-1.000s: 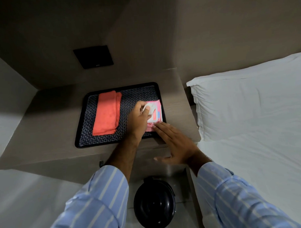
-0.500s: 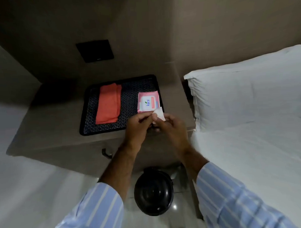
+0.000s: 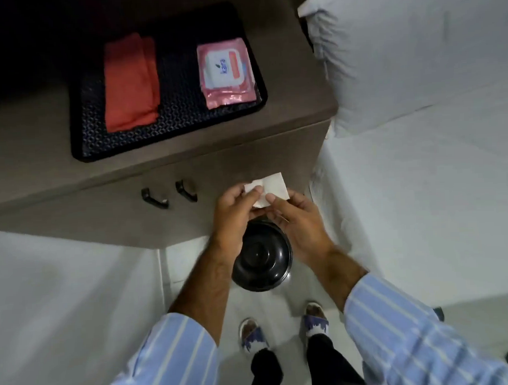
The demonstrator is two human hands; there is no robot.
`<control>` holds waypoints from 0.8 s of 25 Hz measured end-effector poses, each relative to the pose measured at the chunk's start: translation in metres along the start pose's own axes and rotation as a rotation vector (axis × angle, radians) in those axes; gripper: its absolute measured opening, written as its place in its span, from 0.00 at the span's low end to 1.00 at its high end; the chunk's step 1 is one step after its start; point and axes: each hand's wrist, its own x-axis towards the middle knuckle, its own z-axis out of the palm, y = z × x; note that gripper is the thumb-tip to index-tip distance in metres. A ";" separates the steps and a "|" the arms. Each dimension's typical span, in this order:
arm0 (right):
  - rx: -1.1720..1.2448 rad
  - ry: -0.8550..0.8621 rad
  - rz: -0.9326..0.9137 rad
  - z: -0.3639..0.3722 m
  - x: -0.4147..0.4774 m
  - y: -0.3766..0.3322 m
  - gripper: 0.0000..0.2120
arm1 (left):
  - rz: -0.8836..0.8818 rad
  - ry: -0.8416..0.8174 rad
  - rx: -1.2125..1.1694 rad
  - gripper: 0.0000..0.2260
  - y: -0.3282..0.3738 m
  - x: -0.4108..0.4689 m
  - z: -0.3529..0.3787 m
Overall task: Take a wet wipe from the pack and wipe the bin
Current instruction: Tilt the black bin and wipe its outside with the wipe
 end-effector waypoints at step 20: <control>-0.278 0.838 0.087 -0.294 0.101 0.392 0.14 | 0.353 -0.454 1.483 0.20 -0.394 0.248 -0.044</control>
